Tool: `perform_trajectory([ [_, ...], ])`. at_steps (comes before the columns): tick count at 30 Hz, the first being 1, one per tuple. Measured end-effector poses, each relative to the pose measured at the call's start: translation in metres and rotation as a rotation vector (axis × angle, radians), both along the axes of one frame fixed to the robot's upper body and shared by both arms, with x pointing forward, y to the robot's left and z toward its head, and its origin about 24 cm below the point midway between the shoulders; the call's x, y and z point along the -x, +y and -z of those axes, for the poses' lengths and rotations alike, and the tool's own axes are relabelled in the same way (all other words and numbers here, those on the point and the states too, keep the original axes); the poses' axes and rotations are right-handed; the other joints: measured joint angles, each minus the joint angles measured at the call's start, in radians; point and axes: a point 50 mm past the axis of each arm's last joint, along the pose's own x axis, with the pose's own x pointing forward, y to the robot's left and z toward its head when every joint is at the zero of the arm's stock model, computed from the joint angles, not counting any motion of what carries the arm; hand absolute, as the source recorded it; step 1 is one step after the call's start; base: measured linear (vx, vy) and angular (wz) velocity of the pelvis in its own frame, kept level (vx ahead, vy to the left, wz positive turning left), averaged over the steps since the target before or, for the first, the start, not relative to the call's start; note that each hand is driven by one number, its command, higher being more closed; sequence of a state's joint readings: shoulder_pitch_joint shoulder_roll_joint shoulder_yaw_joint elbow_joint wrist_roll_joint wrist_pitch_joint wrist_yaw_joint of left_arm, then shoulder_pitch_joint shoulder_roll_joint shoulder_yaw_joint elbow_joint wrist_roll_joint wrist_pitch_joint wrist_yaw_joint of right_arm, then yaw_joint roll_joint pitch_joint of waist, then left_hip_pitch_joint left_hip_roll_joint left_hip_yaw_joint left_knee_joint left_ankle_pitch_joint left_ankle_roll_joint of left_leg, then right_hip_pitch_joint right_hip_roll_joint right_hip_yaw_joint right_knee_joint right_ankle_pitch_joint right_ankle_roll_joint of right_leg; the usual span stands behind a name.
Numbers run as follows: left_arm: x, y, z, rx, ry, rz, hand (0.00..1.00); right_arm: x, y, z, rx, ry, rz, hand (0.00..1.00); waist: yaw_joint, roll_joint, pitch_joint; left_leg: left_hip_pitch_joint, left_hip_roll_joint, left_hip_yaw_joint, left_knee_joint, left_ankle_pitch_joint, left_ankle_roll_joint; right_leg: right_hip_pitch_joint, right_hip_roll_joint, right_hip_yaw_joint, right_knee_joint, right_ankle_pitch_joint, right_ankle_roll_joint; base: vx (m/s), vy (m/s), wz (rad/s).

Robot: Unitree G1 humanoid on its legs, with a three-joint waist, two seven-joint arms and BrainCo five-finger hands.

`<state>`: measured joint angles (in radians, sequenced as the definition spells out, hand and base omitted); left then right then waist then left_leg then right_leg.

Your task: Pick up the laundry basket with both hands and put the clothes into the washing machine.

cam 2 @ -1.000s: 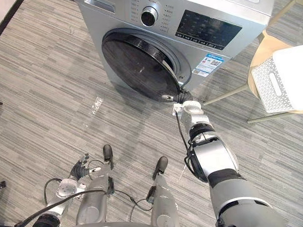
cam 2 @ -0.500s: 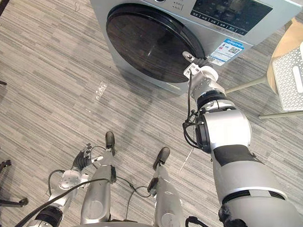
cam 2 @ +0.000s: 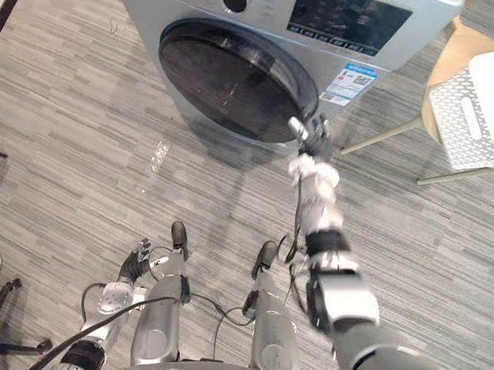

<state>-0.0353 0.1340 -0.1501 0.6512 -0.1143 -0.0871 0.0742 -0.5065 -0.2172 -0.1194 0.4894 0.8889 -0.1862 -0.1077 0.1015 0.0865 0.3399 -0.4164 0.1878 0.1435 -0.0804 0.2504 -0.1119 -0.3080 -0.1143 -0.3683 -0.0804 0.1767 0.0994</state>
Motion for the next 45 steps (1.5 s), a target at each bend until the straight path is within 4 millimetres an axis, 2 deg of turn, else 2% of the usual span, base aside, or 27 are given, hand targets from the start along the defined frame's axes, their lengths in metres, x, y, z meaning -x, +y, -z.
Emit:
perform_trajectory([
  [1,0.005,0.0,0.003,0.003,0.016,0.001,0.0,0.015,0.004,0.023,-0.04,0.042,0.0,0.0,-0.011,-0.001,-0.013,0.001,-0.008,0.006,0.0,-0.005,-0.002,-0.001,-0.009,0.003,0.0,-0.002,0.005,0.06,0.046,0.02],
  [2,0.007,0.001,0.005,0.004,0.023,0.003,0.0,0.021,0.006,0.034,-0.053,0.064,-0.002,0.0,-0.015,0.0,-0.019,0.001,-0.012,0.007,0.0,-0.007,0.001,-0.002,-0.013,0.004,0.0,-0.003,0.008,0.06,0.041,0.0],
  [3,0.011,0.003,0.007,-0.002,0.037,0.002,0.0,0.032,0.01,0.052,-0.066,0.114,-0.01,0.0,-0.022,-0.001,-0.032,0.002,-0.021,0.011,0.0,-0.011,0.002,-0.002,-0.022,0.004,0.0,-0.002,0.01,0.05,0.03,0.01],
  [7,0.016,0.007,0.012,-0.018,0.062,-0.014,0.0,0.053,0.02,0.08,-0.107,0.174,-0.03,0.0,-0.033,-0.003,-0.065,0.026,-0.041,0.019,0.001,-0.013,0.011,0.023,-0.042,0.005,0.0,-0.01,0.023,0.07,0.034,0.07],
  [12,0.04,0.013,0.026,-0.007,0.141,-0.024,0.0,0.083,0.024,0.113,-0.098,0.261,-0.076,0.0,-0.041,-0.018,-0.142,0.074,-0.073,0.027,0.0,-0.048,0.02,0.069,-0.07,0.007,0.0,-0.029,0.048,0.06,0.011,0.05],
  [14,0.047,0.016,0.031,-0.02,0.171,-0.027,0.0,0.091,0.027,0.126,-0.076,0.325,-0.101,0.0,-0.044,-0.028,-0.159,0.082,-0.079,0.037,0.0,-0.055,0.022,0.071,-0.076,0.017,0.0,-0.03,0.05,0.03,-0.001,-0.1],
  [17,0.051,0.016,0.035,-0.027,0.196,-0.008,0.0,0.098,0.043,0.147,0.027,0.445,-0.243,0.0,-0.046,-0.039,-0.167,0.088,-0.084,0.045,0.0,-0.054,0.026,0.071,-0.08,0.024,0.0,-0.029,0.051,0.01,-0.005,-0.06],
  [20,0.053,0.013,0.036,-0.024,0.206,0.01,0.0,0.086,0.069,0.159,0.182,0.551,-0.461,0.0,-0.042,-0.039,-0.168,0.086,-0.088,0.045,0.0,-0.051,0.03,0.068,-0.084,0.023,0.0,-0.024,0.054,-0.01,0.002,-0.01],
  [21,0.052,0.011,0.036,-0.024,0.203,0.02,0.0,0.069,0.083,0.152,0.251,0.553,-0.545,0.0,-0.033,-0.039,-0.167,0.08,-0.088,0.045,0.0,-0.049,0.032,0.062,-0.088,0.024,0.0,-0.019,0.053,-0.05,0.01,-0.03],
  [22,0.05,0.008,0.035,-0.024,0.192,0.04,0.0,0.047,0.095,0.139,0.33,0.539,-0.609,0.0,-0.012,-0.037,-0.166,0.069,-0.088,0.044,0.0,-0.044,0.035,0.051,-0.089,0.025,0.0,-0.013,0.051,-0.06,0.01,0.02],
  [23,0.048,0.005,0.034,-0.022,0.183,0.05,0.0,0.035,0.099,0.13,0.363,0.525,-0.625,0.0,0.001,-0.035,-0.164,0.061,-0.088,0.04,0.0,-0.041,0.036,0.045,-0.088,0.024,0.0,-0.011,0.051,-0.08,0.005,0.13],
  [24,0.045,0.002,0.031,-0.02,0.161,0.068,0.0,0.01,0.101,0.108,0.413,0.496,-0.62,0.0,0.024,-0.031,-0.157,0.04,-0.088,0.029,0.0,-0.037,0.034,0.032,-0.089,0.016,0.0,-0.005,0.049,-0.07,0.004,0.19],
  [25,0.043,0.0,0.029,-0.019,0.15,0.076,0.0,-0.002,0.1,0.095,0.436,0.481,-0.608,0.0,0.037,-0.027,-0.15,0.029,-0.089,0.021,0.0,-0.031,0.036,0.026,-0.089,0.008,0.0,-0.002,0.048,-0.11,0.019,0.33],
  [27,0.033,-0.003,0.021,-0.014,0.096,0.089,0.0,-0.044,0.086,0.038,0.473,0.406,-0.508,0.0,0.074,-0.005,-0.096,0.006,-0.093,-0.013,0.0,-0.013,0.038,0.027,-0.09,-0.027,0.0,0.003,0.041,-0.1,0.027,0.41],
  [28,0.031,-0.003,0.019,-0.011,0.085,0.086,0.0,-0.051,0.082,0.023,0.473,0.386,-0.477,0.0,0.084,-0.002,-0.084,-0.001,-0.094,-0.02,0.0,-0.01,0.037,0.025,-0.091,-0.034,0.0,0.004,0.041,-0.1,0.026,0.39],
  [30,0.029,-0.004,0.016,-0.001,0.065,0.09,0.0,-0.071,0.061,-0.026,0.49,0.317,-0.383,0.0,0.109,0.01,-0.046,-0.025,-0.1,-0.052,0.0,0.0,0.033,0.024,-0.093,-0.067,0.0,0.006,0.041,-0.09,0.026,0.37],
  [32,0.028,-0.005,0.015,0.001,0.06,0.097,0.0,-0.078,0.048,-0.049,0.508,0.295,-0.317,0.0,0.116,0.015,-0.035,-0.043,-0.105,-0.07,0.0,0.006,0.033,0.02,-0.095,-0.089,0.0,0.006,0.041,-0.03,0.018,0.32],
  [33,0.027,-0.006,0.013,0.0,0.047,0.108,0.0,-0.081,0.035,-0.07,0.512,0.272,-0.257,0.0,0.126,0.015,-0.03,-0.066,-0.108,-0.079,0.0,0.012,0.037,0.005,-0.097,-0.098,0.0,0.008,0.044,-0.01,0.015,0.26],
  [35,0.025,-0.007,0.01,0.001,0.033,0.11,0.0,-0.084,0.032,-0.088,0.514,0.25,-0.234,0.0,0.126,0.021,-0.016,-0.082,-0.112,-0.087,0.0,0.017,0.039,-0.005,-0.099,-0.11,0.0,0.009,0.045,0.0,0.008,0.16],
  [37,0.02,-0.01,0.003,0.011,-0.009,0.115,0.0,-0.086,0.015,-0.114,0.461,0.234,-0.138,0.0,0.138,0.044,0.013,-0.096,-0.118,-0.093,0.0,0.021,0.044,-0.012,-0.104,-0.121,0.0,0.014,0.054,0.01,0.007,0.15],
  [41,0.016,-0.009,-0.006,0.032,-0.057,0.075,0.0,-0.081,-0.018,-0.141,0.328,0.216,0.036,0.0,0.144,0.051,0.016,-0.132,-0.131,-0.092,0.0,0.026,0.05,-0.04,-0.116,-0.134,0.0,0.019,0.062,0.03,0.023,0.1],
  [42,0.013,-0.008,-0.011,0.035,-0.081,0.052,0.0,-0.076,-0.037,-0.153,0.225,0.199,0.126,0.0,0.144,0.051,0.017,-0.148,-0.136,-0.091,0.0,0.029,0.053,-0.054,-0.121,-0.136,0.0,0.022,0.066,0.04,0.044,0.05],
  [43,0.01,-0.007,-0.014,0.041,-0.101,0.027,0.0,-0.072,-0.05,-0.157,0.12,0.203,0.186,0.0,0.141,0.051,0.017,-0.158,-0.141,-0.088,0.0,0.029,0.054,-0.064,-0.127,-0.135,0.0,0.025,0.069,0.04,0.051,0.03],
  [45,0.007,-0.003,-0.02,0.059,-0.131,-0.03,0.0,-0.07,-0.053,-0.157,0.026,0.225,0.242,0.0,0.131,0.05,0.018,-0.167,-0.145,-0.072,0.0,0.03,0.055,-0.081,-0.136,-0.127,0.0,0.031,0.07,0.05,0.054,-0.11],
])
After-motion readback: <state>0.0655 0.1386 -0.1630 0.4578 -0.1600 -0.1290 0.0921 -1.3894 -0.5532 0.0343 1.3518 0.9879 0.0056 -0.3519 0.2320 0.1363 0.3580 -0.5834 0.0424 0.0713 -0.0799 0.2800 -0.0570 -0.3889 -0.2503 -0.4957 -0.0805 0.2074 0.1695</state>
